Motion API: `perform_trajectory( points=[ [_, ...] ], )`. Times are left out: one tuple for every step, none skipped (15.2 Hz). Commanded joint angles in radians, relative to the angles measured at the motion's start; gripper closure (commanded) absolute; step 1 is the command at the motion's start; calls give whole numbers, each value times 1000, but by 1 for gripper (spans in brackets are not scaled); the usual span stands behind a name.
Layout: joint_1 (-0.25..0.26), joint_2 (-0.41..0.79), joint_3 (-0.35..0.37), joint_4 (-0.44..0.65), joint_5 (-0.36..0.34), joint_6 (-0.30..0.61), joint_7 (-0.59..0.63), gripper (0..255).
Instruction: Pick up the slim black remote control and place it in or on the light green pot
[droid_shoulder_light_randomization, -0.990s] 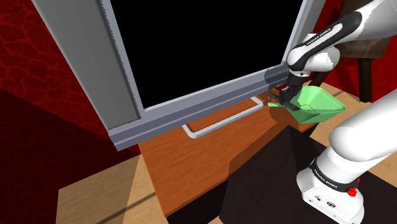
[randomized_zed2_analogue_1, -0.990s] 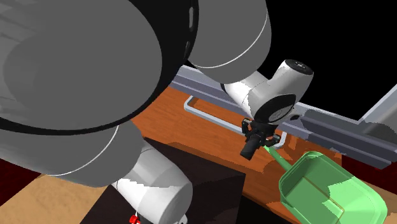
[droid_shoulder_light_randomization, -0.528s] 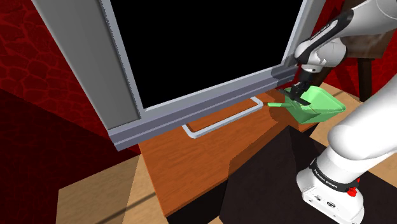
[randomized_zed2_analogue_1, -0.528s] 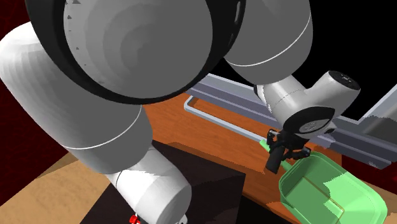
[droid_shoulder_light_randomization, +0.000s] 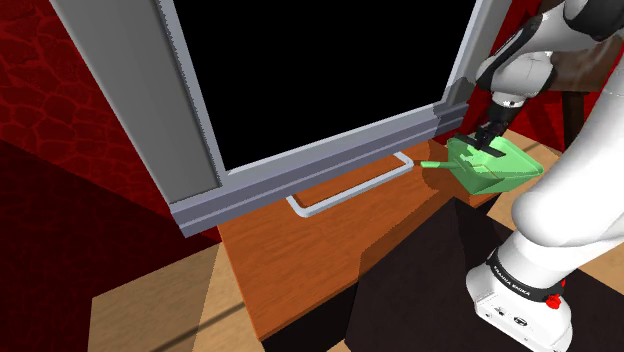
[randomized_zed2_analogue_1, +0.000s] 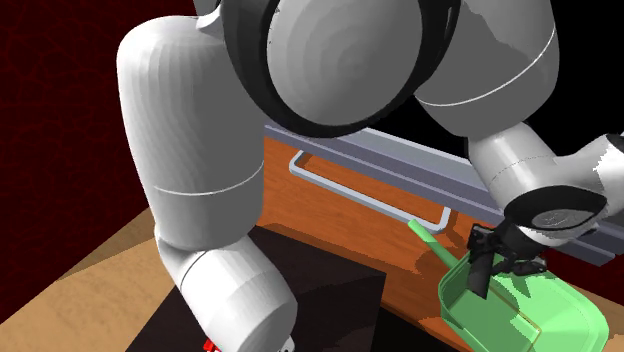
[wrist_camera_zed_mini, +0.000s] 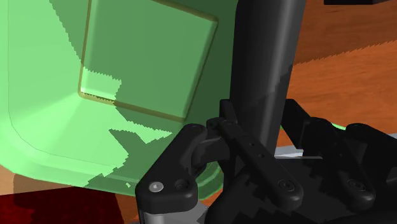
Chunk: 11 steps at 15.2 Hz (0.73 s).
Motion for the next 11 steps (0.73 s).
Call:
perform_trajectory(
  points=[
    [-43,80,0,95,50,-35,-70,255],
    [-48,91,5,93,59,-25,-76,255],
    [-51,101,10,91,68,-14,-82,255],
    [-55,112,14,89,77,-4,-89,255],
    [-58,123,19,88,87,7,-96,255],
    [-62,134,24,87,96,17,-103,255],
    [-66,145,29,86,106,27,-109,255],
    [-69,156,34,85,116,37,-116,255],
    [-73,167,39,84,125,46,-123,255],
    [-77,178,45,84,135,56,-130,255],
    [-82,190,50,84,145,66,-137,255]
  ],
)
